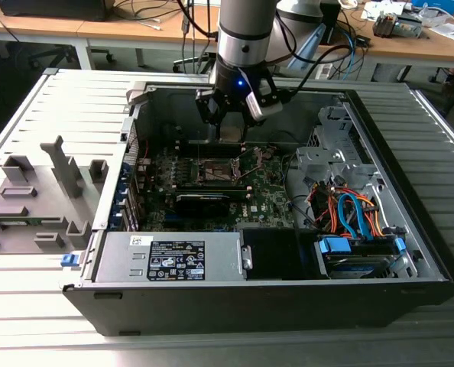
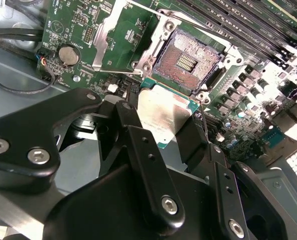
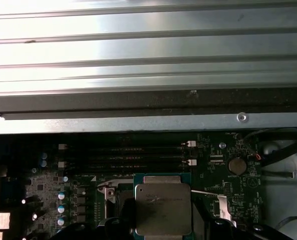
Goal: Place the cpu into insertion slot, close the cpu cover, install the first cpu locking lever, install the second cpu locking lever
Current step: 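Place the cpu into insertion slot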
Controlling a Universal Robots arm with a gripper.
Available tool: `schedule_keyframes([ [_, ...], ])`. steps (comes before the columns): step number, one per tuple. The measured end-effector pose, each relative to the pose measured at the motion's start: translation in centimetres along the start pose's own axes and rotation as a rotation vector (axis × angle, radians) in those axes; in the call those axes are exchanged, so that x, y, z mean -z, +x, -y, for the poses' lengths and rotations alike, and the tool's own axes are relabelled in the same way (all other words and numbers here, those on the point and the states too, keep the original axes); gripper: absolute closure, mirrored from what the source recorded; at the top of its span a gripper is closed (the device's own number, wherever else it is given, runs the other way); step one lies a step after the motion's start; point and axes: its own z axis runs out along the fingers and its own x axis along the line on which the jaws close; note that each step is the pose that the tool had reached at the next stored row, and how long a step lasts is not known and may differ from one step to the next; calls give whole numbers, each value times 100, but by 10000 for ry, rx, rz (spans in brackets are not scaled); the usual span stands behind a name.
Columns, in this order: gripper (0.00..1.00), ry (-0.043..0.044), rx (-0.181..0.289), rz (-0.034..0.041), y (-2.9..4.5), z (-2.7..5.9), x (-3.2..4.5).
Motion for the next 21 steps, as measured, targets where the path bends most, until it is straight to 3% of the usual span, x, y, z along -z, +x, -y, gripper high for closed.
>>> schedule_keyframes([
  [21, 46, -1, 0, 0, -1, 5, -55],
])
